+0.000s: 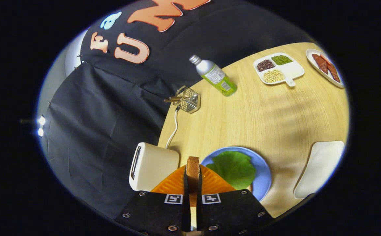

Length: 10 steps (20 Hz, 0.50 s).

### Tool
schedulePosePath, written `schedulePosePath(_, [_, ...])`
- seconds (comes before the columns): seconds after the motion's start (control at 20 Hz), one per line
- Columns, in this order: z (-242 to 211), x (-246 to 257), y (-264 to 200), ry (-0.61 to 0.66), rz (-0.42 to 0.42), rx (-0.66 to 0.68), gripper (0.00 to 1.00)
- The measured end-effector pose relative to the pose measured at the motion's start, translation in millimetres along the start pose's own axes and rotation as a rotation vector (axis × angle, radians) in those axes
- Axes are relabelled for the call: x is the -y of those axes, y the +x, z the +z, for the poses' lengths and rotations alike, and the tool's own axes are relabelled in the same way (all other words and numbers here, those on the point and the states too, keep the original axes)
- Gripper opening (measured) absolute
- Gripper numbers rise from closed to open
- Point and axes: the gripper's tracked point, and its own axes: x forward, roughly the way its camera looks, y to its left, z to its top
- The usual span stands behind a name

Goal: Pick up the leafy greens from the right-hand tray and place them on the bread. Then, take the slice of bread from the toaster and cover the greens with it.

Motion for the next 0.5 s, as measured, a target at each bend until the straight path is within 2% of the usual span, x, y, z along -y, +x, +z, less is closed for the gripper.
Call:
schedulePosePath(0.15, [-9, 21, 10, 0.021, -0.006, -0.003, 0.07])
schedulePosePath(0.3, [-11, 46, 13, -0.011, -0.071, 0.022, 0.07])
schedulePosePath(0.5, [-18, 60, 16, -0.057, -0.105, 0.049, 0.11])
